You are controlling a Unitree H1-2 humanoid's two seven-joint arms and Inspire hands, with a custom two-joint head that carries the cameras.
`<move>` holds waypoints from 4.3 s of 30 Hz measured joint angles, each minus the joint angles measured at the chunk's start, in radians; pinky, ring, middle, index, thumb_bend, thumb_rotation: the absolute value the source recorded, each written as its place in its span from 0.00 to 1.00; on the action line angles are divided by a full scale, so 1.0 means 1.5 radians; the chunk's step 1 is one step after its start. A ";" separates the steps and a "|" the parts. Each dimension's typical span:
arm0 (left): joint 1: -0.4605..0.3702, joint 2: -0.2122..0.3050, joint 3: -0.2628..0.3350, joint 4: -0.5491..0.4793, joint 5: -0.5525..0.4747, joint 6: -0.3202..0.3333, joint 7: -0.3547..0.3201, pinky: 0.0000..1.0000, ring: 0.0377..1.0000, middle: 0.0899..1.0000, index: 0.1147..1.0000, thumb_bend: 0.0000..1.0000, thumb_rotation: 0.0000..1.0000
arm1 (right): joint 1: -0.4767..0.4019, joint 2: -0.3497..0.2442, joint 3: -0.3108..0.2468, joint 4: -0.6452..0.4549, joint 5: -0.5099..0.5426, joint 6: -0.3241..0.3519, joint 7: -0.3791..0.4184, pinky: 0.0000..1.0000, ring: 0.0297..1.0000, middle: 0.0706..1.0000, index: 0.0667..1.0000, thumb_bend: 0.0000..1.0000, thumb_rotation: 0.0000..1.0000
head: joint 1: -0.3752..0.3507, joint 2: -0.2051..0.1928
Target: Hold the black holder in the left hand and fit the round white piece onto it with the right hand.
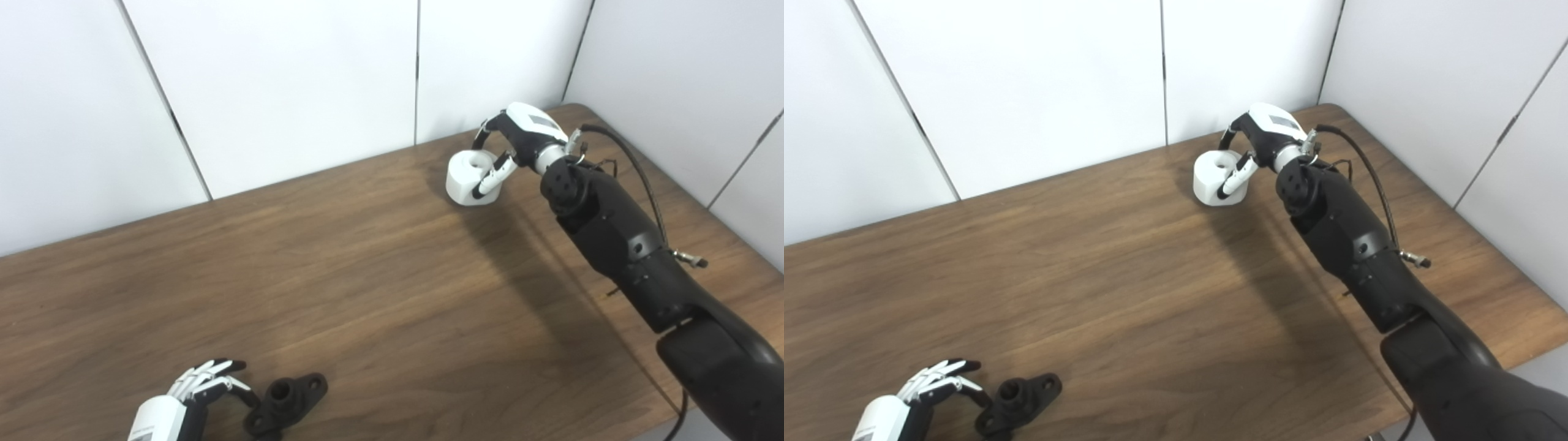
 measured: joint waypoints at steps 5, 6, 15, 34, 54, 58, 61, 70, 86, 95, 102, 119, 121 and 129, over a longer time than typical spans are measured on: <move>0.000 -0.003 0.000 -0.001 0.000 0.003 -0.001 0.86 0.85 0.77 0.42 0.51 0.04 | 0.001 0.000 0.000 0.000 0.001 -0.010 -0.006 0.90 0.97 0.84 0.45 0.52 0.14 | 0.004 0.001; 0.000 -0.004 0.000 -0.002 0.000 0.004 -0.002 0.87 0.85 0.77 0.42 0.51 0.04 | 0.002 0.000 0.000 0.000 0.002 -0.011 -0.006 0.90 0.97 0.84 0.45 0.52 0.14 | 0.005 0.001; -0.001 -0.009 -0.003 -0.002 0.009 0.005 -0.002 0.86 0.84 0.77 0.42 0.51 0.04 | 0.031 -0.025 0.005 -0.059 0.004 -0.015 0.007 0.91 0.95 0.82 0.45 0.52 0.14 | 0.036 0.005; -0.017 -0.053 -0.043 -0.016 0.084 0.062 0.002 0.83 0.84 0.77 0.42 0.52 0.04 | 0.181 0.001 0.017 -0.486 -0.035 0.067 0.178 1.00 0.95 0.82 0.45 0.52 0.14 | 0.211 0.065; -0.035 -0.065 -0.078 -0.015 0.092 0.110 -0.003 0.88 0.87 0.80 0.42 0.51 0.05 | 0.226 0.113 0.071 -0.568 -0.100 0.034 0.206 1.00 0.94 0.81 0.45 0.52 0.14 | 0.232 0.091; -0.042 -0.066 -0.084 -0.014 0.094 0.115 -0.006 0.88 0.87 0.79 0.42 0.51 0.05 | 0.227 0.134 0.083 -0.577 -0.109 0.027 0.214 1.00 0.94 0.81 0.45 0.52 0.14 | 0.237 0.095; -0.045 -0.067 -0.089 -0.013 0.100 0.120 -0.006 0.88 0.87 0.79 0.42 0.51 0.05 | 0.226 0.149 0.087 -0.592 -0.118 0.019 0.223 1.00 0.94 0.81 0.45 0.52 0.14 | 0.239 0.096; -0.049 -0.071 -0.100 -0.013 0.109 0.135 -0.006 0.88 0.87 0.80 0.42 0.51 0.05 | 0.223 0.184 0.106 -0.607 -0.141 0.016 0.255 1.00 0.95 0.80 0.44 0.52 0.14 | 0.258 0.099; -0.054 -0.079 -0.111 -0.013 0.118 0.151 -0.008 0.90 0.88 0.81 0.42 0.51 0.05 | 0.207 0.222 0.123 -0.624 -0.144 -0.001 0.278 1.00 0.95 0.79 0.45 0.52 0.14 | 0.271 0.105; -0.055 -0.084 -0.115 -0.013 0.118 0.160 -0.008 0.90 0.88 0.81 0.42 0.51 0.05 | 0.208 0.228 0.129 -0.606 -0.150 -0.014 0.281 1.00 0.95 0.79 0.45 0.52 0.14 | 0.275 0.109; -0.055 -0.084 -0.118 -0.014 0.119 0.164 -0.008 0.90 0.88 0.81 0.42 0.51 0.05 | 0.216 0.214 0.130 -0.601 -0.151 -0.036 0.285 0.97 0.95 0.79 0.45 0.52 0.14 | 0.276 0.114; -0.055 -0.088 -0.121 -0.017 0.120 0.173 -0.010 0.90 0.88 0.81 0.42 0.51 0.05 | 0.226 0.212 0.131 -0.598 -0.153 -0.039 0.308 0.96 0.96 0.79 0.45 0.52 0.13 | 0.276 0.122; -0.055 -0.088 -0.122 -0.017 0.121 0.175 -0.011 0.90 0.88 0.81 0.42 0.51 0.05 | 0.227 0.214 0.133 -0.596 -0.153 -0.042 0.306 0.96 0.96 0.80 0.45 0.52 0.13 | 0.276 0.122; -0.057 -0.088 -0.128 -0.021 0.130 0.182 -0.013 0.90 0.88 0.80 0.42 0.51 0.05 | 0.236 0.222 0.141 -0.575 -0.169 -0.064 0.288 0.94 0.95 0.80 0.45 0.52 0.14 | 0.274 0.121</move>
